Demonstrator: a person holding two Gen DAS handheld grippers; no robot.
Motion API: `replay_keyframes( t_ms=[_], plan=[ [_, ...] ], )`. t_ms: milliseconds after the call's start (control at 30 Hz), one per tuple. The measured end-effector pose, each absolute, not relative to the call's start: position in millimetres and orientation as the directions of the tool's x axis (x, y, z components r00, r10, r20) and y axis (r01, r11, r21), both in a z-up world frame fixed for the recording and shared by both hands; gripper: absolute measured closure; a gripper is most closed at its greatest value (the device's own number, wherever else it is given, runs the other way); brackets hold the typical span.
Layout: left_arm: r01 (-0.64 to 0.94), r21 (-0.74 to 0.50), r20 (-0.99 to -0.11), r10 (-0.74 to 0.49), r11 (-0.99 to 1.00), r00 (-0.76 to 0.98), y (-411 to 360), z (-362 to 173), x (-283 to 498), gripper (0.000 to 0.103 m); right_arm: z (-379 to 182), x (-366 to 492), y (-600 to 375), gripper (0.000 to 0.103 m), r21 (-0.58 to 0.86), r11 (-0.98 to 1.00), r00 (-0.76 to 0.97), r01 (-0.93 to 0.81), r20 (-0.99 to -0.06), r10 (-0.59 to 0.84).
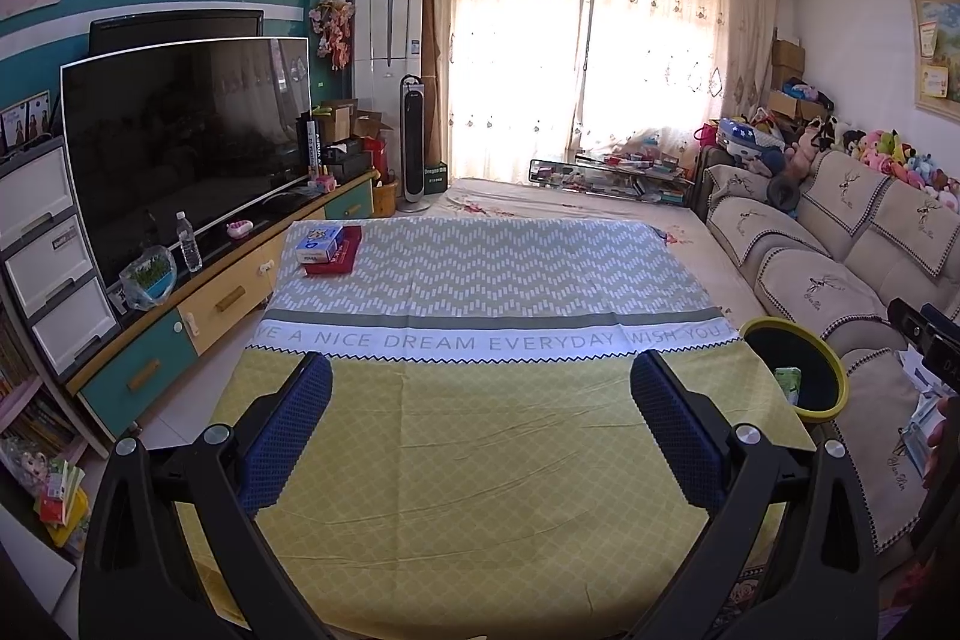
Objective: Collect trash
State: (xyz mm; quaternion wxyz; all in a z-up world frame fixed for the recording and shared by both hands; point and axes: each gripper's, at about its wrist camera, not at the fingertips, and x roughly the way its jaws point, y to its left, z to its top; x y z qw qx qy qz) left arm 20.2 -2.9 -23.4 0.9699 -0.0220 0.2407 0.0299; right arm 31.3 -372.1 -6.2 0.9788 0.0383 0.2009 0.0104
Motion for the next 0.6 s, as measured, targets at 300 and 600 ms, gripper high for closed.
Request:
replay_keyframes(
  t_ms=[300, 600],
  plan=[
    [-0.068, -0.028, -0.472, 0.046, 0.997, 0.880, -1.6, -26.1, 20.8, 0.005, -10.8, 32.7, -372.2, 0.007, 0.081, 0.997, 0.917, -0.005, -0.397, 0.037],
    [-0.067, -0.028, -0.474, 0.046, 0.997, 0.879, -2.9, -26.1, 20.6, 0.005, -13.8, 33.0, -372.1, 0.007, 0.082, 0.997, 0.917, -0.005, -0.398, 0.037]
  ],
)
